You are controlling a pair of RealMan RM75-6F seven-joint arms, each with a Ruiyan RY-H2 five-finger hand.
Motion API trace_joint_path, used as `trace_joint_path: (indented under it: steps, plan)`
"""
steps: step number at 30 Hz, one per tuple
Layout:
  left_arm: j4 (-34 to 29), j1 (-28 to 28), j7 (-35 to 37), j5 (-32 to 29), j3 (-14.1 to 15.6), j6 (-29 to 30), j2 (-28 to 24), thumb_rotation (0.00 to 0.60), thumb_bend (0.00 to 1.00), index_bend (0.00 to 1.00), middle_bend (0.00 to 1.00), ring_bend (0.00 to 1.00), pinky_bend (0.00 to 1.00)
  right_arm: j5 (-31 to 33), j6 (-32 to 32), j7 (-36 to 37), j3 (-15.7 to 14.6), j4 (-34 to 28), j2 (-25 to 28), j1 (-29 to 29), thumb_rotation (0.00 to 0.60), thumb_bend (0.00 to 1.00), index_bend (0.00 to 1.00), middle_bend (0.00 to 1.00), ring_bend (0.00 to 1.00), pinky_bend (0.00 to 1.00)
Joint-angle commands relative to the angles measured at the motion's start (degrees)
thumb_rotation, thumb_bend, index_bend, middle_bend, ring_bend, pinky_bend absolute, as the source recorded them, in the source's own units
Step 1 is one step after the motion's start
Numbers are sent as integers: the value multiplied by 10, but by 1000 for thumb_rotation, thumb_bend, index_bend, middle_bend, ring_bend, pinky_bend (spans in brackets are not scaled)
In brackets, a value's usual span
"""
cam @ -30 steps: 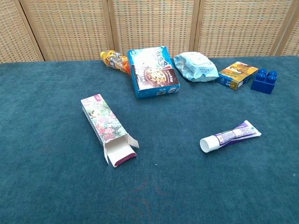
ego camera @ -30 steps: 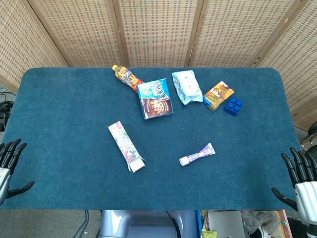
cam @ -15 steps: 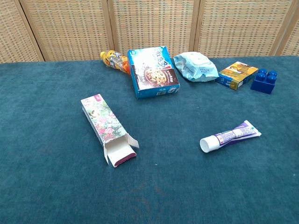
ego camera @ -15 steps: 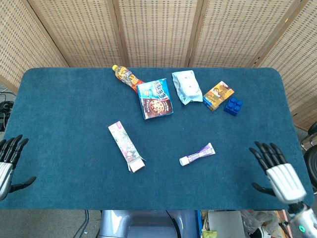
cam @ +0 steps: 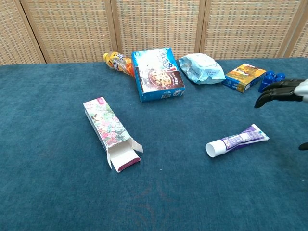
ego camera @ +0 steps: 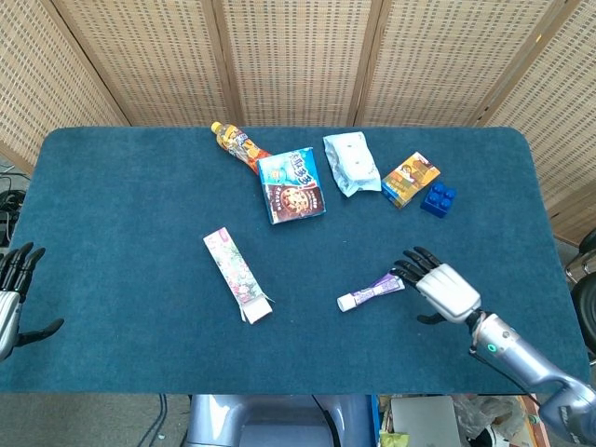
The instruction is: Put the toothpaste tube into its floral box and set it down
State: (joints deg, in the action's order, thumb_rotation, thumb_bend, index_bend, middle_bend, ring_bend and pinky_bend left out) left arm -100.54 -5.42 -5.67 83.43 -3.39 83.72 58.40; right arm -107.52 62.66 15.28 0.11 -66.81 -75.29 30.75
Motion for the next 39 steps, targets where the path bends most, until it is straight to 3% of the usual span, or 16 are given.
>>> trace_joint_path:
  steps: [1,4,12,24,31,39]
  plan:
    - [1,-3,-4,-7,-3,-5,2,600,122,0,0,0,0,-9,-12,-2,-13,32,-30,20,600,0,193,190,90,86]
    - [1,-6,-7,-14,-4,-11,4,600,122,0,0,0,0,-8,-17,-1,-18,49,-47,32,600,8,208,210,107,100]
    - [3,-9,-9,-25,-8,-15,6,600,122,0,0,0,0,8,-37,-2,-25,74,-79,59,600,199,249,274,165,161]
    - [6,-15,-6,-42,-13,-25,6,600,123,0,0,0,0,48,-67,-5,-29,95,-115,86,600,301,261,298,174,170]
    - [7,-17,-3,-49,-15,-29,4,600,123,0,0,0,0,60,-71,-7,-35,110,-132,93,600,370,364,372,233,209]
    - [8,-21,-3,-53,-15,-34,5,600,123,0,0,0,0,65,-54,11,-47,128,-144,90,600,450,580,552,376,303]
